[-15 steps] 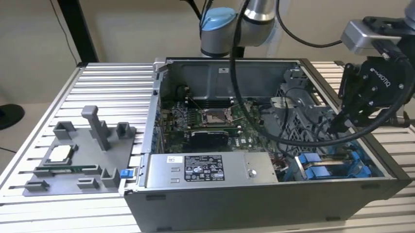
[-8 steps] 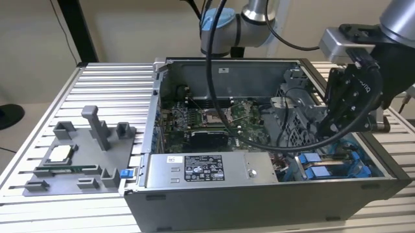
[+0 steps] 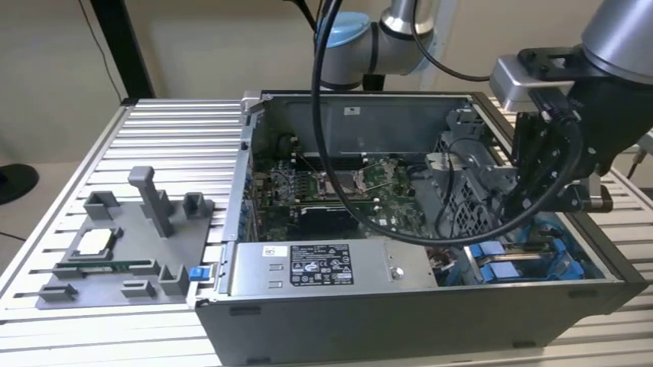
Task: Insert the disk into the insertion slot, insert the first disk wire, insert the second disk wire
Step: 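Insert the second disk wire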
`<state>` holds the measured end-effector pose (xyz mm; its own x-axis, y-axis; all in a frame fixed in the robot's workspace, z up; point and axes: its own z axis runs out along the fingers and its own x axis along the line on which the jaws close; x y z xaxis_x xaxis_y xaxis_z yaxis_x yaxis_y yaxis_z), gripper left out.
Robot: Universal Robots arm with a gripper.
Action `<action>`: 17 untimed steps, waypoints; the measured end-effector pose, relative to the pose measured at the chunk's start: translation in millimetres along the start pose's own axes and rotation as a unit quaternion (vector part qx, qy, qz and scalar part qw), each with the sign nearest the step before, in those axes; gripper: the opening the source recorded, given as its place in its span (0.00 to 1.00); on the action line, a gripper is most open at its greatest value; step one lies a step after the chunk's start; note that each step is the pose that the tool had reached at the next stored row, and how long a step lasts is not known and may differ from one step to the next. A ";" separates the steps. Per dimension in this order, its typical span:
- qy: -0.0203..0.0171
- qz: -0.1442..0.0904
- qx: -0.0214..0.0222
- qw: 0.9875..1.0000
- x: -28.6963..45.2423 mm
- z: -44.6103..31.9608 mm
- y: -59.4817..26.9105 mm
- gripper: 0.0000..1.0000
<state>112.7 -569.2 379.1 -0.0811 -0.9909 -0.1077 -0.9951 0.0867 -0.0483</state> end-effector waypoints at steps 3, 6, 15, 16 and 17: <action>-0.002 -0.004 0.026 1.000 0.6 0.0 0.0 0.00; -0.003 -0.005 0.031 1.000 1.5 0.2 -0.2 0.00; -0.004 -0.005 0.036 0.999 3.2 6.9 0.1 0.00; -0.004 -0.006 0.037 0.999 4.5 8.3 0.3 0.00; -0.004 -0.006 0.038 0.999 6.1 9.5 1.4 0.00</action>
<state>111.4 -574.1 368.9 -0.0691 -0.9910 -0.1150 -0.9887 0.0834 -0.1245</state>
